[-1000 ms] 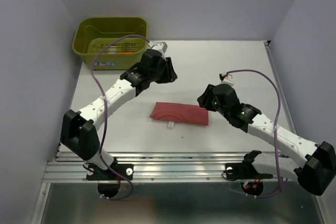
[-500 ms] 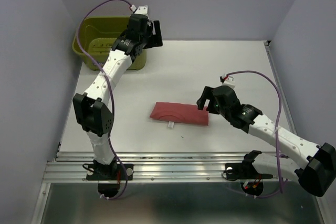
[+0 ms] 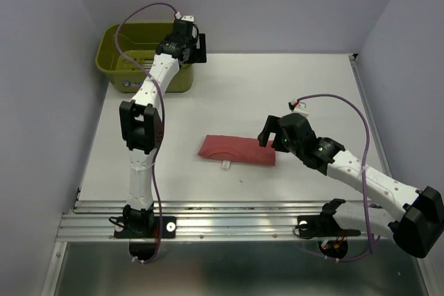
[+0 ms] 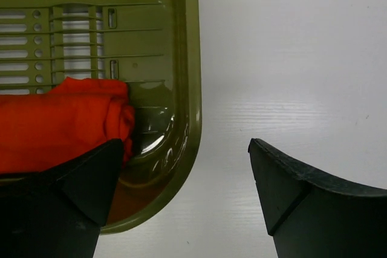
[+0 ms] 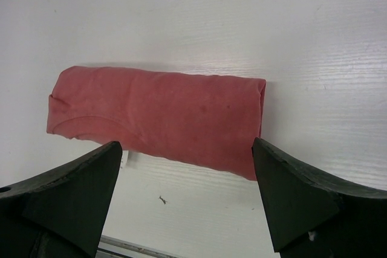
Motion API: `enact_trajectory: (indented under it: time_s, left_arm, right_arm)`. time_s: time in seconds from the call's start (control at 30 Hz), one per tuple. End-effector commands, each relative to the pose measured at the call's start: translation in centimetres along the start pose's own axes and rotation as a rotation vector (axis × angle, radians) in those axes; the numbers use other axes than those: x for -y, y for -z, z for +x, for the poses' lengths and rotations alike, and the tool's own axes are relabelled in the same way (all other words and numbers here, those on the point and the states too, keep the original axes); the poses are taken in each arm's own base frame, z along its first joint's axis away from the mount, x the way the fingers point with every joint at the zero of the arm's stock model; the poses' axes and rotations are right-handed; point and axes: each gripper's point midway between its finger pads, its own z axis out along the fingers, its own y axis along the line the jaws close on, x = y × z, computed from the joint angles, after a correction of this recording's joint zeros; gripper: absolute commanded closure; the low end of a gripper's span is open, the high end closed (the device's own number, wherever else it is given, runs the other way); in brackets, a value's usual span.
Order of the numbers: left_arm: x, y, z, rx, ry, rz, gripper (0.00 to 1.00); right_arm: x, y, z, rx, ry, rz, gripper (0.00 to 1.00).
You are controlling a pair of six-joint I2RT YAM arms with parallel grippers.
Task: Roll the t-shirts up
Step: Move the bin to the center of the board.
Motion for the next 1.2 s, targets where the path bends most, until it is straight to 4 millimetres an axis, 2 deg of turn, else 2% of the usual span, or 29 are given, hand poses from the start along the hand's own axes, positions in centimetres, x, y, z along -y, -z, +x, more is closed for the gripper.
enact_trajectory:
  time_s: [0.0,0.2,0.4,0.53,0.57,0.63,0.67,1.0,1.17]
  left_arm:
    - [1.5,1.3,-1.3,0.011,-0.016,0.088,0.06]
    - [4.5,1.4,1.4,-0.075,0.043,0.251,0.14]
    - [8.3,4.0,2.0,-0.073,0.074,0.39,0.16]
    - [12.1,5.5,3.8,-0.107,0.077,0.475,0.17]
    - [13.7,6.3,4.2,-0.111,0.066,0.501,0.18]
    - [15.2,7.3,4.6,-0.109,0.07,0.518,0.18]
    - [16.5,8.0,5.1,-0.113,0.064,0.534,0.18]
    - [24.6,12.6,7.7,-0.128,0.082,0.667,0.18]
    - [25.6,13.2,6.5,-0.103,0.073,0.674,0.18]
  right_arm:
    - [-0.9,0.8,-1.3,0.033,-0.027,-0.028,0.05]
    - [-0.3,1.2,-1.4,0.048,-0.039,-0.007,0.05]
    - [0.5,1.5,-1.5,0.064,-0.04,0.023,0.04]
    - [0.7,1.8,-1.7,0.075,-0.044,0.027,0.04]
    - [0.8,1.8,-1.8,0.078,-0.044,0.028,0.04]
    - [0.9,2.0,-2.0,0.085,-0.045,0.032,0.04]
    - [1.0,2.1,-2.1,0.09,-0.045,0.038,0.04]
    - [2.3,3.8,-3.0,0.144,-0.063,0.062,0.04]
    - [2.6,4.3,-2.4,0.127,-0.068,0.062,0.03]
